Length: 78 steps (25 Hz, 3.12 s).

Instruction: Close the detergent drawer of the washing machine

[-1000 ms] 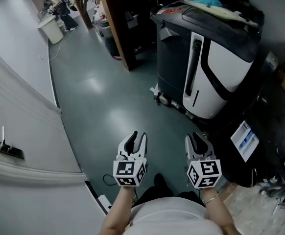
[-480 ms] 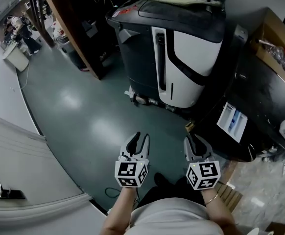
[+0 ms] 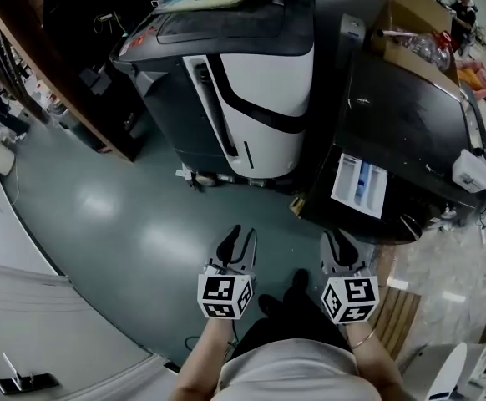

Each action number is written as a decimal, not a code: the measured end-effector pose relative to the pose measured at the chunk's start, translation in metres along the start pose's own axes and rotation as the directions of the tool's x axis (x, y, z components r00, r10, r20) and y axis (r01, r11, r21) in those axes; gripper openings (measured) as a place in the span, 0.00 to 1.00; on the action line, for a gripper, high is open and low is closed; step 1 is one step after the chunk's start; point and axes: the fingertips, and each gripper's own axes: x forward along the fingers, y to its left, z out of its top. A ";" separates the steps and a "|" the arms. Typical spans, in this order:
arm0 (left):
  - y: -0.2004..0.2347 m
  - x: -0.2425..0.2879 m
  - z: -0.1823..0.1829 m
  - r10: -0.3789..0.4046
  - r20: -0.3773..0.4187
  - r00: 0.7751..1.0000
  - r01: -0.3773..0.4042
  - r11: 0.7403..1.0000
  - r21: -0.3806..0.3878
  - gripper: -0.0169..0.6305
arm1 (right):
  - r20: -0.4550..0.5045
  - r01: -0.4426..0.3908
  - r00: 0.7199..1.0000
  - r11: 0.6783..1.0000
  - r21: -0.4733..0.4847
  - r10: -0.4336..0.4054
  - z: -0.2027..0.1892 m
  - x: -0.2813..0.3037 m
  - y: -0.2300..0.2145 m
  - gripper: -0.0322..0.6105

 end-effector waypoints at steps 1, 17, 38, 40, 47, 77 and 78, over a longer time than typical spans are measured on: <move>-0.007 0.006 0.000 -0.017 -0.006 1.000 0.017 1.000 0.008 0.21 | 0.001 0.016 1.000 1.000 0.004 -0.016 -0.002 -0.002 -0.006 0.17; -0.092 0.092 -0.006 -0.222 -0.092 0.971 0.231 0.967 0.108 0.21 | 0.023 0.269 0.962 0.956 0.116 -0.273 -0.017 -0.033 -0.115 0.17; -0.135 0.149 -0.033 -0.348 -0.199 0.916 0.378 0.915 0.142 0.24 | -0.081 0.412 0.911 0.904 0.113 -0.404 -0.055 -0.039 -0.168 0.17; -0.137 0.151 -0.036 -0.354 -0.211 0.911 0.386 0.911 0.142 0.24 | -0.097 0.410 0.911 0.905 0.111 -0.401 -0.060 -0.037 -0.170 0.17; -0.138 0.159 -0.050 -0.355 -0.242 0.903 0.393 0.910 0.134 0.25 | -0.139 0.399 0.913 0.910 0.111 -0.383 -0.075 -0.027 -0.174 0.17; -0.143 0.174 -0.065 -0.360 -0.281 0.889 0.405 0.906 0.121 0.23 | -0.179 0.395 0.909 0.915 0.080 -0.376 -0.085 -0.007 -0.183 0.17; -0.143 0.174 -0.065 -0.358 -0.281 0.891 0.403 0.907 0.121 0.23 | -0.179 0.395 0.909 0.915 0.080 -0.377 -0.085 -0.007 -0.183 0.17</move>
